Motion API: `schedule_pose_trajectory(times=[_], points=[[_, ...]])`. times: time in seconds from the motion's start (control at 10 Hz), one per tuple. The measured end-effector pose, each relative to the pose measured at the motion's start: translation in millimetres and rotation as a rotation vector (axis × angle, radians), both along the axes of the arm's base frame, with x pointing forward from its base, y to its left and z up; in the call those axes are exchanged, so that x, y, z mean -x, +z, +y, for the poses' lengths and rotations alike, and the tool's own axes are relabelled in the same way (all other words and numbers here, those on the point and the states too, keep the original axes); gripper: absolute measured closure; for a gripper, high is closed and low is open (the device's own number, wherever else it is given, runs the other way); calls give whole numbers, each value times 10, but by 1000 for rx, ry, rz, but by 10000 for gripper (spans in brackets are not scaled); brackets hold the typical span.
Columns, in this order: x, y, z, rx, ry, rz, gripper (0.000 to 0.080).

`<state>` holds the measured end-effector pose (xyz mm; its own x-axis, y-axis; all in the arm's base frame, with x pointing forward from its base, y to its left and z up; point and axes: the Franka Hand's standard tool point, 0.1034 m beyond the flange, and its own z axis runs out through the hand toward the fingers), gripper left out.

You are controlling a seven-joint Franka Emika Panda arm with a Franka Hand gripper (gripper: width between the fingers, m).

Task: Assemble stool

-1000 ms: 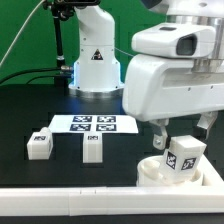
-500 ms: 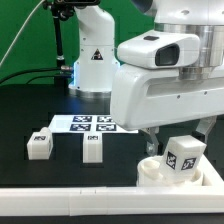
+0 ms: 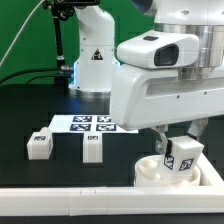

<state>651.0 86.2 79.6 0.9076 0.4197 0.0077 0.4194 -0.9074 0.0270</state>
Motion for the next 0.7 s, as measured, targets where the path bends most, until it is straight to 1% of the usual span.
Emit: schedule_pose_trajectory(times=[0.1, 0.2, 0.4, 0.5, 0.6, 0.7], points=[[0, -1, -3, 0, -1, 0, 462], [-7, -6, -14, -12, -67, 0, 462], [-23, -11, 13, -47, -344, -1, 462], [-31, -16, 22, -84, -465, 0, 462], [-54, -10, -8, -140, -597, 8, 462], [-50, -7, 22, -119, -637, 4, 462]])
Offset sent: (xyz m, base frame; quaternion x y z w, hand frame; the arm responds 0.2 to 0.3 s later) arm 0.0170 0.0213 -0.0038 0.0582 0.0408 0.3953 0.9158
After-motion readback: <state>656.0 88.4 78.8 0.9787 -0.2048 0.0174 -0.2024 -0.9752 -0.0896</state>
